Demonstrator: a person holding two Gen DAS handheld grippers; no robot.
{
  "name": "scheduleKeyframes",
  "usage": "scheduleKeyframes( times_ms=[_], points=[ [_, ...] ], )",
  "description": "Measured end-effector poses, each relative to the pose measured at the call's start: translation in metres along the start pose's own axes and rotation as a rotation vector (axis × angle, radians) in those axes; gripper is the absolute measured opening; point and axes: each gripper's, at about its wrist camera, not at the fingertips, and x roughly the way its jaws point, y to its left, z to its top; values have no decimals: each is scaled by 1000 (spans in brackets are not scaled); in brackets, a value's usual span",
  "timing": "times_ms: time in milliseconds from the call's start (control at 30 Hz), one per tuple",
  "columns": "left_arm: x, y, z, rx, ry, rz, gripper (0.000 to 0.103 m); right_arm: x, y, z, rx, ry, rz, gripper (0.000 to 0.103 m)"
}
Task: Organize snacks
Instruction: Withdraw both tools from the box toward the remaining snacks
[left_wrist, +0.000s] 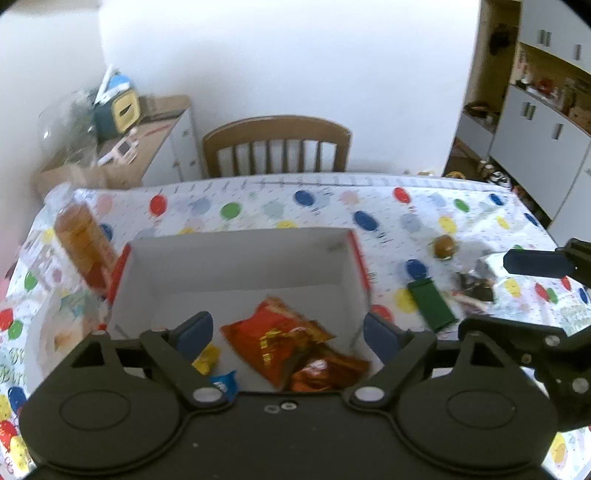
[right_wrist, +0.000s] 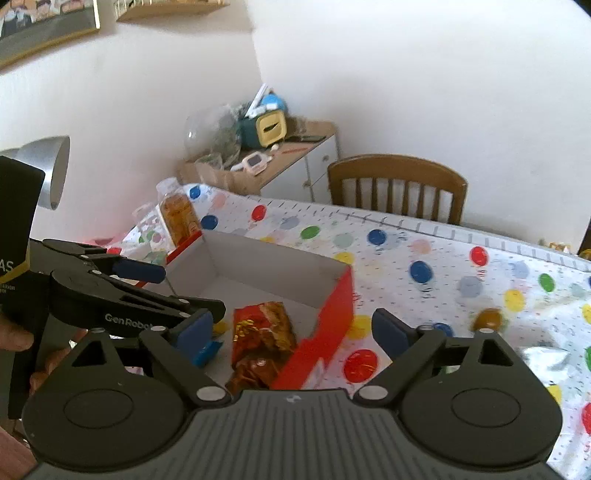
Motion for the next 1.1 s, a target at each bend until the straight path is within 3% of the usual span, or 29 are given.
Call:
scheduleKeyframes(
  times_ms=[267,533,700,1100],
  points=[
    [-2,-51,-2,47,-44,-62,102,-41,-50,-30,29,-16,-91,95],
    [11,-101,-7,57,-53,-128,102,-69,-115,-65,54,14,-219,95],
    [30,-129,-8,60,-28,-132,102,-76,-146,-88,80,48,-267,95],
    [96,-168,-11,35,65,-85,102,-46,-171,-120,75,118,-245,95]
  ],
)
